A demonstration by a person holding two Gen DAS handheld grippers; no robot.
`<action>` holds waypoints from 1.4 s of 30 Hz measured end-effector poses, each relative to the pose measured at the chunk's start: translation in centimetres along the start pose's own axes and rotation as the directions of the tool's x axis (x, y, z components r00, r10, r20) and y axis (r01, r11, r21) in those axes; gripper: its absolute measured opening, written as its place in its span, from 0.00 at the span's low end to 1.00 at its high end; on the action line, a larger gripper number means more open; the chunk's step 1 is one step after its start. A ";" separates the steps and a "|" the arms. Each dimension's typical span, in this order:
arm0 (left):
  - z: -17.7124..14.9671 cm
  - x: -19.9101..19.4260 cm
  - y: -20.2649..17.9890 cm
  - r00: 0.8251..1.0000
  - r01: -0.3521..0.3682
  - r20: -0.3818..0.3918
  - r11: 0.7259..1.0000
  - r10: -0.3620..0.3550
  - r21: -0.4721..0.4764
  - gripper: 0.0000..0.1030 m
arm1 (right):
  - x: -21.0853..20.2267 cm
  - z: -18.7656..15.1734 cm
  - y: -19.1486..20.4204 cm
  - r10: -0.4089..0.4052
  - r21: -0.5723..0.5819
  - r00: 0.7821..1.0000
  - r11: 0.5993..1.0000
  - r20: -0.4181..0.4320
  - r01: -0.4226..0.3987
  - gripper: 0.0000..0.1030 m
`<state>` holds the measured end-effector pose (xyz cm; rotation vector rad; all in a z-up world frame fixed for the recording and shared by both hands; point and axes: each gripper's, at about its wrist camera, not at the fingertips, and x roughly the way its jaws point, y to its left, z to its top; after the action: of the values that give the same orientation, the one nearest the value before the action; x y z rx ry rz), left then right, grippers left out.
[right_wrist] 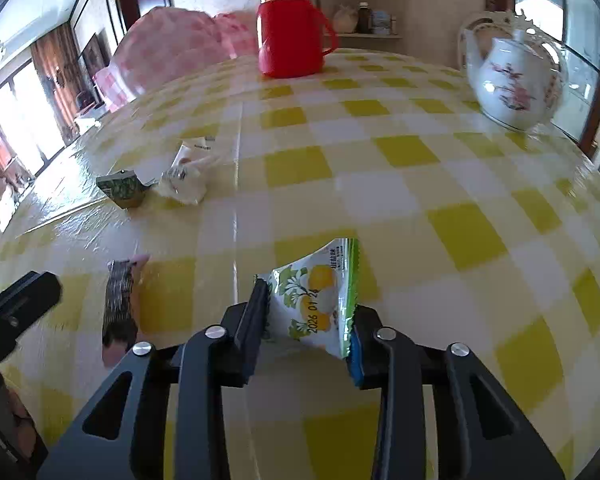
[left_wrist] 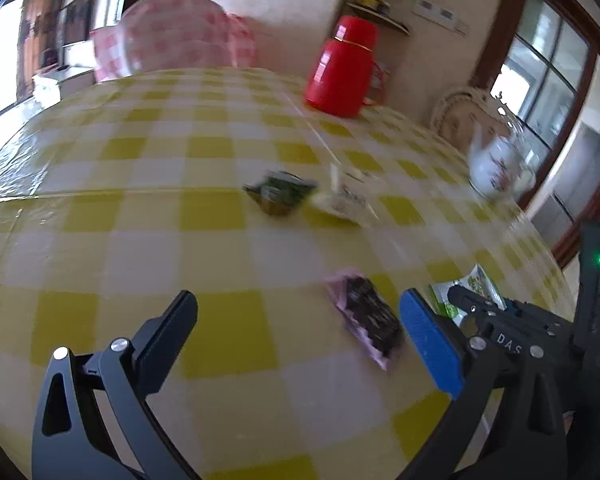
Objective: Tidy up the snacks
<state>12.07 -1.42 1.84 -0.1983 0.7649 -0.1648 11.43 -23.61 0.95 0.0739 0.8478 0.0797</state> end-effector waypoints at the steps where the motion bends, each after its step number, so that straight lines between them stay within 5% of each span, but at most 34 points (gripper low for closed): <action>1: -0.3 0.1 -0.6 1.000 -0.002 -0.010 1.000 0.002 0.019 0.98 | -0.7 -0.5 -0.4 0.004 0.018 1.000 1.000 0.002 -0.004 0.30; 6: -1.4 1.6 -4.3 0.997 -0.032 -0.062 0.992 0.040 0.124 0.98 | -4.6 -1.8 -2.1 0.034 0.088 0.997 0.995 0.065 -0.040 0.30; 14: -0.3 6.0 -6.8 0.974 -0.162 -0.152 0.986 0.168 0.050 0.94 | -7.2 -2.4 -3.5 0.087 0.127 0.992 0.987 0.088 -0.098 0.30; 16: -0.5 5.8 -7.9 0.977 -0.160 -0.125 0.980 0.174 0.116 0.58 | -7.3 -2.4 -3.8 0.080 0.132 0.993 0.987 0.090 -0.091 0.30; 17: -0.6 5.7 -8.1 0.978 -0.151 -0.122 0.979 0.168 0.138 0.23 | -7.2 -2.3 -4.0 0.075 0.135 0.993 0.987 0.086 -0.087 0.30; 23: -1.4 4.5 -7.0 0.991 0.004 -0.136 0.994 0.010 0.106 0.21 | -6.0 -2.7 -4.4 0.068 0.142 0.996 0.987 0.057 -0.076 0.30; 34: -2.9 0.2 -6.7 0.998 -0.038 -0.045 0.992 0.044 0.120 0.21 | -4.9 -3.4 -4.3 0.091 0.171 0.995 0.981 0.033 -0.095 0.30; 42: -4.1 -5.0 -6.6 0.997 -0.032 0.074 0.991 0.023 0.129 0.21 | -8.1 -5.3 -0.9 0.112 0.103 0.987 0.987 0.114 -0.124 0.30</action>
<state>5.14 -7.21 3.92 -0.0694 0.6824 -0.1798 2.10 -25.09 3.42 0.2302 0.7385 0.1387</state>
